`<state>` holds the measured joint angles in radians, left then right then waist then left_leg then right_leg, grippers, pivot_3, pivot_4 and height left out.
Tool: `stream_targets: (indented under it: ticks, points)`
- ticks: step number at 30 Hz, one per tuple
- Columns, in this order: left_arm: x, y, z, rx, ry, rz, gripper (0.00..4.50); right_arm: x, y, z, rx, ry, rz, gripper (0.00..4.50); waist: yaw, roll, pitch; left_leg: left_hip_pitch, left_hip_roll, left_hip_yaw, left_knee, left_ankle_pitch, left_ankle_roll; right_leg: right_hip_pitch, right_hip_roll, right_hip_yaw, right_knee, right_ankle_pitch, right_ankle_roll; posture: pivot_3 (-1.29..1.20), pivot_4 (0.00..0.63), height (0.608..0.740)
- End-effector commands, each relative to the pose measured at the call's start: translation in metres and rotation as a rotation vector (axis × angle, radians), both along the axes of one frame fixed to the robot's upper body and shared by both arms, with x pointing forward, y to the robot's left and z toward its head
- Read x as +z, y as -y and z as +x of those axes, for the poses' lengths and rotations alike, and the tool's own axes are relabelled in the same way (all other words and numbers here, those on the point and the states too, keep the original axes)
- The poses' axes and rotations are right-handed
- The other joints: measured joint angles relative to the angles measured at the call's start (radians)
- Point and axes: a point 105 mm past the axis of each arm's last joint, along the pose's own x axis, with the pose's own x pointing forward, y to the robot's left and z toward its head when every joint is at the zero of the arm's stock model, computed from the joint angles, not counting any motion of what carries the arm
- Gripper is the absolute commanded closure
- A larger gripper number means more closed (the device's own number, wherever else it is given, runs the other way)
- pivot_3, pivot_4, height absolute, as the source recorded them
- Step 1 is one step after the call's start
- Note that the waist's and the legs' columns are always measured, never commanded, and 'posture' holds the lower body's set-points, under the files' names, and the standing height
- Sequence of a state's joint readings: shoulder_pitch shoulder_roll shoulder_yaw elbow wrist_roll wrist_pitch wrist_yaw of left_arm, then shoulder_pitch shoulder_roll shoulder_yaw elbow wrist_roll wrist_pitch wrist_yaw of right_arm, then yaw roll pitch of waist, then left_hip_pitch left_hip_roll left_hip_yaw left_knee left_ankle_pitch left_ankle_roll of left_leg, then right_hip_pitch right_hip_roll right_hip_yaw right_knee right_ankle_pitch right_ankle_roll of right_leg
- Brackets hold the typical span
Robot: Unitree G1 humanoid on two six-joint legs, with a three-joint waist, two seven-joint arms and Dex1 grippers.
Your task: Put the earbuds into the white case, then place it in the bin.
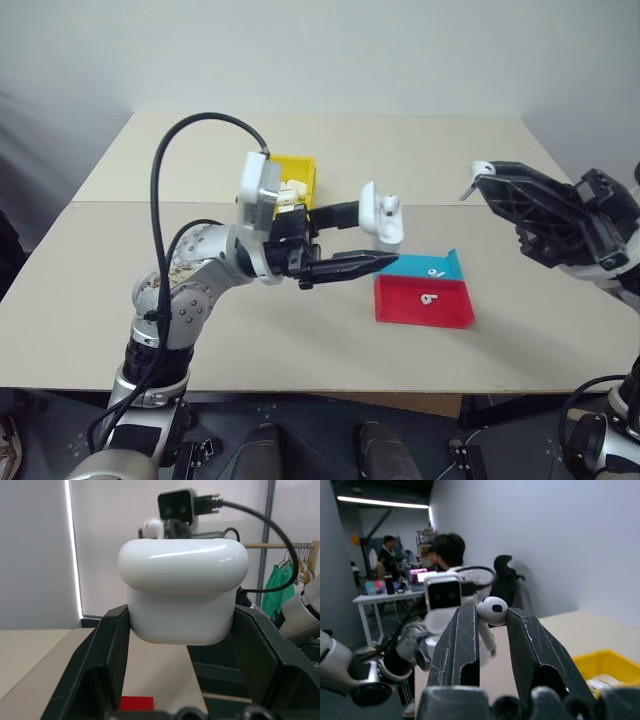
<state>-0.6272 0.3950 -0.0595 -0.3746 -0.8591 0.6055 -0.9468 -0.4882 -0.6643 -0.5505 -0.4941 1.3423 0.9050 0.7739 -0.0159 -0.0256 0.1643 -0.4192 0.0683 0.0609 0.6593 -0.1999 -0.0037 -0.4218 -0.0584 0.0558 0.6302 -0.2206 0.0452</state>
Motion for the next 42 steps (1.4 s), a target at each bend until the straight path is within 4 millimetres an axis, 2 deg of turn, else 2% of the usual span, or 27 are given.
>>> stream_targets:
  ticks: [1,12,32,38,42]
  points:
    - [0.006,0.007,-0.008,-0.008,0.029,-0.003,1.75,0.001,-0.017,-0.01,0.041,0.007,-0.01,3.71,-0.001,0.0,0.0,0.0,0.0,0.0,0.0,0.0,0.0,0.0,0.0,0.0,0.0,0.0,0.0,0.0,0.15,0.74]
    - [0.006,0.012,-0.01,-0.014,0.041,-0.011,1.75,-0.009,-0.036,-0.02,0.12,-0.033,-0.058,3.71,0.001,0.0,0.0,-0.001,0.0,0.0,0.0,0.0,0.0,-0.001,0.0,0.0,-0.001,0.0,0.0,0.0,0.15,0.74]
    - [0.011,0.007,-0.01,-0.004,0.073,-0.054,1.75,-0.028,-0.031,-0.007,0.033,-0.07,-0.188,3.71,0.002,0.0,0.0,-0.001,0.0,0.0,0.0,0.0,0.0,-0.001,0.0,0.0,-0.001,0.0,0.0,0.0,0.15,0.74]
    - [0.011,0.006,-0.009,-0.003,0.076,-0.058,1.75,-0.032,-0.029,-0.003,0.002,-0.086,-0.227,1.9,0.001,0.0,0.0,-0.001,0.0,0.0,0.0,0.0,0.0,-0.001,0.0,0.0,-0.001,-0.001,0.001,0.0,0.15,0.74]
    - [0.012,0.006,-0.009,-0.003,0.077,-0.058,1.75,-0.03,-0.023,-0.003,-0.013,-0.079,-0.234,1.9,0.002,0.0,0.0,-0.001,0.0,0.0,0.0,0.0,0.0,-0.001,0.0,0.0,-0.002,-0.001,0.001,0.0,0.15,0.74]
